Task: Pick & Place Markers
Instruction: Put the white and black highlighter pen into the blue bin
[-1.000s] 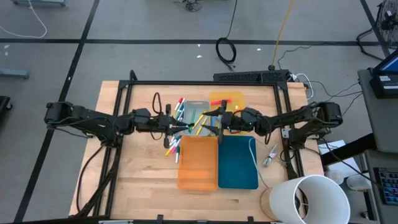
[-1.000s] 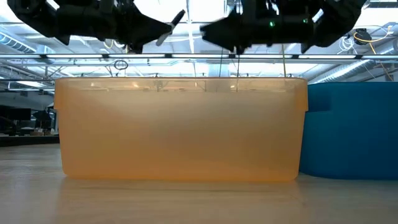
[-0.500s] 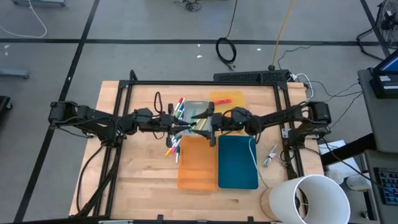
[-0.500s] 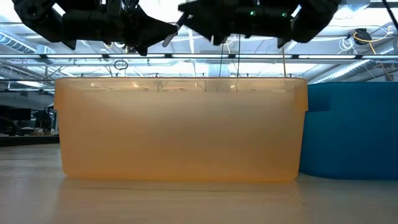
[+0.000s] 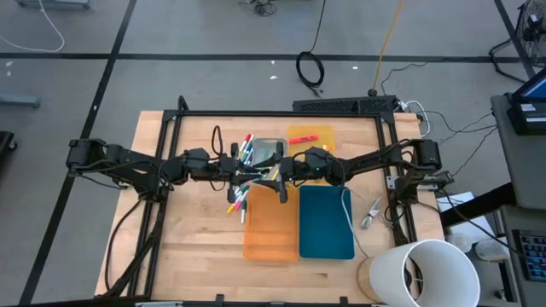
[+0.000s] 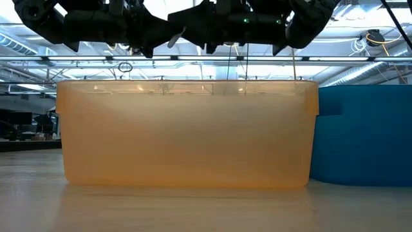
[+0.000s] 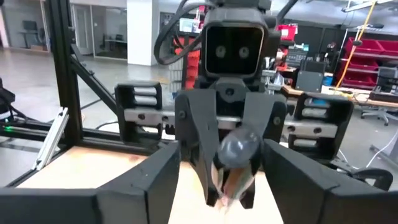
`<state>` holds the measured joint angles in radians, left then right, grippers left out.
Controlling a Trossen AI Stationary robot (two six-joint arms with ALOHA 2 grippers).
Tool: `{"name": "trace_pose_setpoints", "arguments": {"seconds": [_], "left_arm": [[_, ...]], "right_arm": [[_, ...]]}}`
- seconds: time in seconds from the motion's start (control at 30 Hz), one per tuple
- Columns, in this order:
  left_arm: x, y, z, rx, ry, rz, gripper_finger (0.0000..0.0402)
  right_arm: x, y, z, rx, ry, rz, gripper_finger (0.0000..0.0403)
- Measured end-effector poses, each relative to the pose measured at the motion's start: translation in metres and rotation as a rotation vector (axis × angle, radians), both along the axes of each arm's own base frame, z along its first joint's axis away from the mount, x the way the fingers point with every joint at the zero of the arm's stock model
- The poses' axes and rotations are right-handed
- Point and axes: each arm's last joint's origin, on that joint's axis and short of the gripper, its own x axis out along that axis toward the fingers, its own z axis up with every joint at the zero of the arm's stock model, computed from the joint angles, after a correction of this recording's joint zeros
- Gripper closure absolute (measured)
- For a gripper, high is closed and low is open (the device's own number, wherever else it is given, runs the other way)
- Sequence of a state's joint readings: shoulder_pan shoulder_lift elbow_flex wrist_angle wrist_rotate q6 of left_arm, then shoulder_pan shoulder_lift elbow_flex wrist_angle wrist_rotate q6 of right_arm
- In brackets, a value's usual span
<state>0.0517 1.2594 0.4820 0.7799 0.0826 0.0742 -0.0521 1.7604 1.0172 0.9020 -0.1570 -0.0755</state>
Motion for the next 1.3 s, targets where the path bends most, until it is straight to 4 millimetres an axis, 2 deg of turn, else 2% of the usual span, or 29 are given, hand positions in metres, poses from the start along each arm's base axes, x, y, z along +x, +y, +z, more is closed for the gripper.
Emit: {"name": "trace_pose_setpoints", "arguments": {"seconds": [0.2,0.57,0.73,0.9,1.13,1.3], "left_arm": [[0.0,0.0,0.0,-0.002,0.001,-0.001,0.0366],[0.0,0.0,-0.001,-0.003,0.015,0.0,0.0366],[0.0,0.0,-0.002,-0.006,0.018,0.001,0.0366],[0.0,0.0,-0.002,-0.006,0.02,0.001,0.0364],[0.0,0.0,-0.004,-0.029,0.044,0.003,0.0353],[0.0,0.002,-0.008,-0.057,0.088,0.128,0.0309]], "right_arm": [[-0.001,0.0,-0.001,-0.039,0.02,-0.007,0.0232],[-0.011,0.0,0.016,-0.042,0.045,-0.005,0.0292],[-0.01,0.0,0.012,-0.051,0.077,-0.002,0.0322],[-0.011,0.001,0.012,-0.082,0.079,-0.003,0.0368],[-0.01,0.001,0.011,-0.088,0.09,-0.023,0.0368],[-0.015,-0.001,0.015,-0.102,0.119,-0.046,0.0368]]}}
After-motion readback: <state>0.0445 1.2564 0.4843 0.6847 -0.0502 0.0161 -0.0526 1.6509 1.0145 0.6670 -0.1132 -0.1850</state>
